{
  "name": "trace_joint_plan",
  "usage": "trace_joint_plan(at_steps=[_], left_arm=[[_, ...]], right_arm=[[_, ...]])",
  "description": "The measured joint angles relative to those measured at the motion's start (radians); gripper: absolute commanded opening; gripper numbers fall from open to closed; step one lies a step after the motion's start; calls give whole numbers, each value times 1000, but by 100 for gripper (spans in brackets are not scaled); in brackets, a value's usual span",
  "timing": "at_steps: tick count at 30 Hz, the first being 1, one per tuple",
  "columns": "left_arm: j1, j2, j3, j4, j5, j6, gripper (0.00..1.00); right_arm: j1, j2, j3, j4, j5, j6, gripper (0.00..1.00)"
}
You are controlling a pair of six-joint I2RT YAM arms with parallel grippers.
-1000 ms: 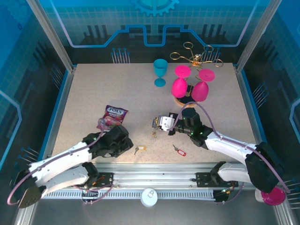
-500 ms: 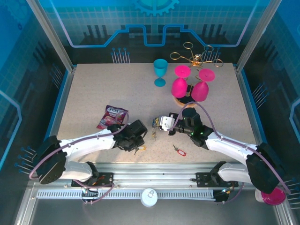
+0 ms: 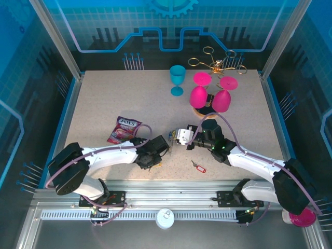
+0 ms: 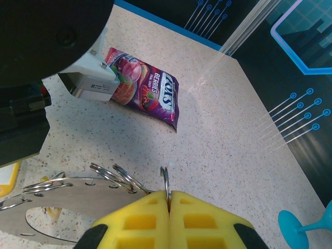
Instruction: Put the keys on the keyring
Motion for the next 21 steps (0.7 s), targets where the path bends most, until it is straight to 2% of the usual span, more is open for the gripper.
trace_joint_plan(at_steps=[21], left_arm=[[-6, 47, 0, 5, 0, 8, 20]], right_arm=[[0, 0, 0, -11, -4, 0, 0]])
